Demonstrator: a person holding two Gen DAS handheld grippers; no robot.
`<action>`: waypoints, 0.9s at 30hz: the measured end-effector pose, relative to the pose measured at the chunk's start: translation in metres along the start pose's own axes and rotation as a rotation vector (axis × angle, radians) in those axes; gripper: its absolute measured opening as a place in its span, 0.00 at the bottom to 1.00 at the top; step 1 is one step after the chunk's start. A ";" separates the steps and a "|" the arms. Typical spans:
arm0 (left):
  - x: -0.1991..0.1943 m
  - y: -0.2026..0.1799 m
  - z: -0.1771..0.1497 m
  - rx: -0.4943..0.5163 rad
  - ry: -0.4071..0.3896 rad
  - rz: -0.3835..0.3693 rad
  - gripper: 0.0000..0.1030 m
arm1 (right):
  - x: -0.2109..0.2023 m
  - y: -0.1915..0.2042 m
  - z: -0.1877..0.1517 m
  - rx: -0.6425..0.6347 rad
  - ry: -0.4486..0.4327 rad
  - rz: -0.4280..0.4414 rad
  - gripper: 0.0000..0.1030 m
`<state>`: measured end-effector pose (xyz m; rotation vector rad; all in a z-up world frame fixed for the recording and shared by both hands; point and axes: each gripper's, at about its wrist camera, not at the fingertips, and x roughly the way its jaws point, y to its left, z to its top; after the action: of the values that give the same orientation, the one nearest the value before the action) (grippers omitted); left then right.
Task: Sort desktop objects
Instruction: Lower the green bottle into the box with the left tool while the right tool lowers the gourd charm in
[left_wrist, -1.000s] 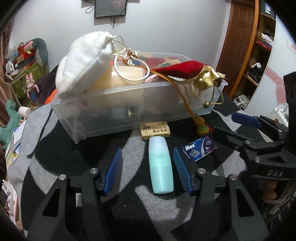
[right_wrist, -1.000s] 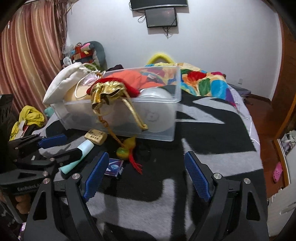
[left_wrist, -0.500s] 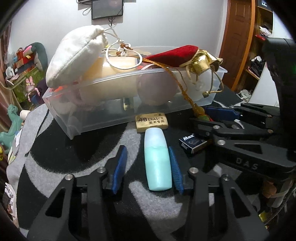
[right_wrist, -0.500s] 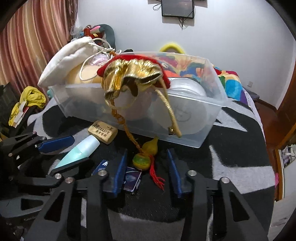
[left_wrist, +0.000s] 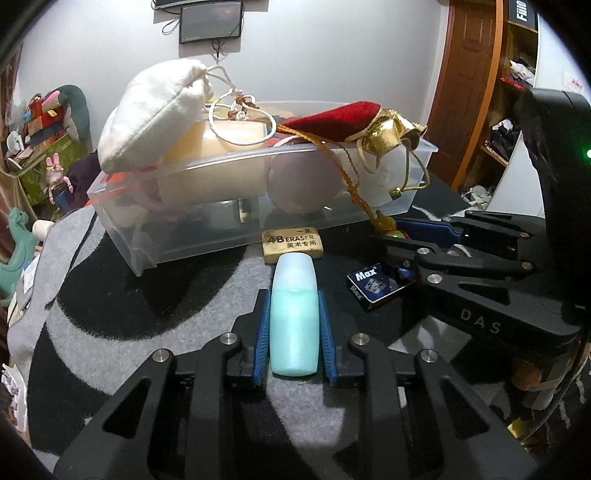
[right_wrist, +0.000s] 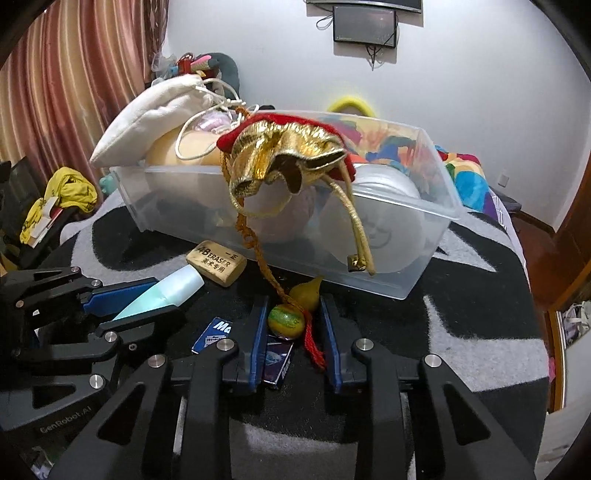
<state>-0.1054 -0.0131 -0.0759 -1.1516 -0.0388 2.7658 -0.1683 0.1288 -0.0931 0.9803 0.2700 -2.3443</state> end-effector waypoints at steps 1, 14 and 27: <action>-0.002 0.001 0.001 -0.003 -0.003 -0.001 0.24 | -0.003 -0.001 0.000 0.005 -0.010 0.008 0.24; -0.035 -0.001 0.014 -0.045 -0.109 -0.010 0.24 | -0.049 0.000 0.001 0.016 -0.147 0.061 0.24; -0.039 0.009 0.059 -0.095 -0.203 -0.053 0.24 | -0.075 -0.008 0.029 0.025 -0.252 0.023 0.24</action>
<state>-0.1209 -0.0258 -0.0071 -0.8709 -0.2218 2.8487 -0.1479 0.1565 -0.0205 0.6854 0.1301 -2.4240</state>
